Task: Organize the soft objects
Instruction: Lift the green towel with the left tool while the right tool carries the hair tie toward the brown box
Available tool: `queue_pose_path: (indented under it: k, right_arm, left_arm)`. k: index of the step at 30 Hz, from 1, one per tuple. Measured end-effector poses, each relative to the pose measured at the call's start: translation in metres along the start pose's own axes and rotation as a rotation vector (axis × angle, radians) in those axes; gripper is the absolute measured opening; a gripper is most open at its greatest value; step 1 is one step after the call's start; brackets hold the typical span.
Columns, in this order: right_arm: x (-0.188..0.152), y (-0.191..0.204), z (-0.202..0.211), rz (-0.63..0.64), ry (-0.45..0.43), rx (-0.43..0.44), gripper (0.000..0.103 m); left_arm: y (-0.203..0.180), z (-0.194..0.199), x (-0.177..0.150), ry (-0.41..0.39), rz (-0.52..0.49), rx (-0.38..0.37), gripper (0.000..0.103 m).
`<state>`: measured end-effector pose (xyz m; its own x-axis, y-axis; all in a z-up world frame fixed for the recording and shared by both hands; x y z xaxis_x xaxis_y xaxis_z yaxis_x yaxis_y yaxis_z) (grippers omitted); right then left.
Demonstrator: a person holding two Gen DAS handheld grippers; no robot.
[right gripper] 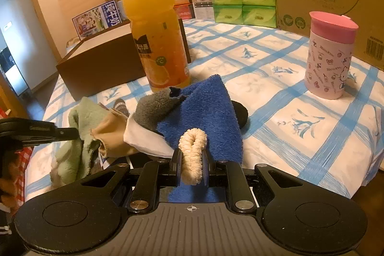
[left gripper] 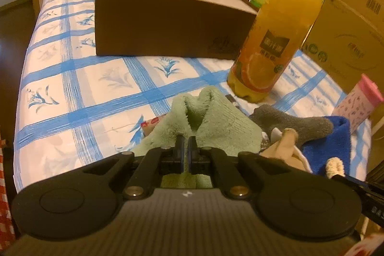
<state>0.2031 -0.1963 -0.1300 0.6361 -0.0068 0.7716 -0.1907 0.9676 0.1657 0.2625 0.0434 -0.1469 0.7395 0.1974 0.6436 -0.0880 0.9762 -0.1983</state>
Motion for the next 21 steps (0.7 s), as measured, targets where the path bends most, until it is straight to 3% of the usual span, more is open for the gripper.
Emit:
queue_pose_path:
  k: [7,13,16,17,19,21]
  right_arm:
    - [-0.003,-0.001,0.004,-0.007,0.007,0.004,0.017]
    - [-0.005,-0.003,0.005,-0.025,0.015,0.003,0.017]
    - [-0.005,-0.002,0.006,-0.023,0.014,0.006,0.017]
    - [-0.005,-0.001,0.006,-0.021,0.014,0.008,0.017]
    - [-0.005,0.000,0.007,-0.019,0.014,0.011,0.017]
    - [-0.005,0.000,0.008,-0.021,0.016,0.009,0.017]
  left_arm:
    - [0.018,0.042,-0.005,-0.084,-0.033,-0.022,0.001]
    - [0.042,0.087,-0.021,-0.094,-0.033,-0.006,0.001]
    - [0.043,0.099,-0.029,-0.084,-0.040,-0.045,0.004]
    - [0.041,0.098,-0.033,-0.072,-0.047,-0.054,0.007]
    - [0.036,0.091,-0.039,-0.049,-0.076,-0.050,0.030]
    - [0.030,0.082,-0.044,-0.031,-0.123,-0.022,0.042]
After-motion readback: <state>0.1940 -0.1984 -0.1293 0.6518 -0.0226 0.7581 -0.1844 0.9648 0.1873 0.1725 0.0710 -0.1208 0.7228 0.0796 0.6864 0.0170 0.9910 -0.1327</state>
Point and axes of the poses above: each gripper's, at about its wrist camera, not at the fingertips, and z roughly against the way its jaws point, y to its left, x to its top, the point moved 8 cm from there along -z, roughly the way its jaws point, and after that the axes turned 1 degree about y, right-handed, at the moved point
